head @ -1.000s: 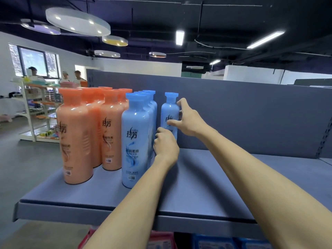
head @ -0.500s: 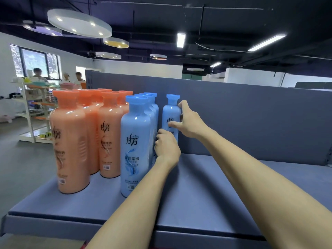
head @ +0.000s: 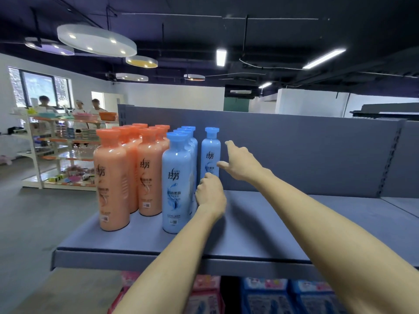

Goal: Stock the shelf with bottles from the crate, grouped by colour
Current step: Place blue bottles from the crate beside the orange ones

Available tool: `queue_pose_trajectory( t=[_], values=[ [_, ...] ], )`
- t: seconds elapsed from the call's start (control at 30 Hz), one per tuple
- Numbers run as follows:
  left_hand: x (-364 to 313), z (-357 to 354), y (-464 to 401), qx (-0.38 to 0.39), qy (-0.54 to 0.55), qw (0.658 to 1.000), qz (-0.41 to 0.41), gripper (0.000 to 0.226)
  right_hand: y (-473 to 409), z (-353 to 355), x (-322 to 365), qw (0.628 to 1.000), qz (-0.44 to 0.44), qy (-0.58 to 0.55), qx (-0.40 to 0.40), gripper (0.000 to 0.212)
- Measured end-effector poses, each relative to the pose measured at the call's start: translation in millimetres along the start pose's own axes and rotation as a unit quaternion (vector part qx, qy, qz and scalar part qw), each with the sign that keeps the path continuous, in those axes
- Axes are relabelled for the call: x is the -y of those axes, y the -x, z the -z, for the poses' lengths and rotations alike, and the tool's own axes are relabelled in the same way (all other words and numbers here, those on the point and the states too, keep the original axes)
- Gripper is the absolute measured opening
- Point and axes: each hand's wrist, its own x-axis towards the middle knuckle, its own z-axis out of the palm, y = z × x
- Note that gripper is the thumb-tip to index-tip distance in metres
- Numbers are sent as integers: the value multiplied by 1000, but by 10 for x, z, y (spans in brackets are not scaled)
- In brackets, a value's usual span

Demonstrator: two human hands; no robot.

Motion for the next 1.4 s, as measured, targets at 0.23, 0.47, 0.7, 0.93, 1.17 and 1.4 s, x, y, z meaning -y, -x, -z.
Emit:
queue_pose_trajectory(
  t=[0.23, 0.47, 0.7, 0.93, 1.17, 1.4],
  values=[
    [92, 374, 396, -42, -22, 995, -91, 27, 510, 276, 80, 999, 1, 51, 5, 52],
    [367, 573, 1531, -74, 124, 976, -162, 39, 1790, 316, 92, 988, 64, 121, -77, 40],
    [362, 268, 2312, -40, 147, 966, -211, 43, 2465, 120, -294, 993, 57, 67, -76, 48],
    [454, -493, 2755, 49, 126, 970, -203, 42, 3168, -467, -798, 999, 7, 38, -35, 49],
    [802, -1571, 3497, 195, 96, 965, -150, 43, 4004, -1685, -1465, 990, -104, 0, 98, 50],
    [1514, -2775, 4431, 351, 45, 933, -64, 41, 4994, -3211, -2092, 938, -227, -42, 259, 50]
  ],
)
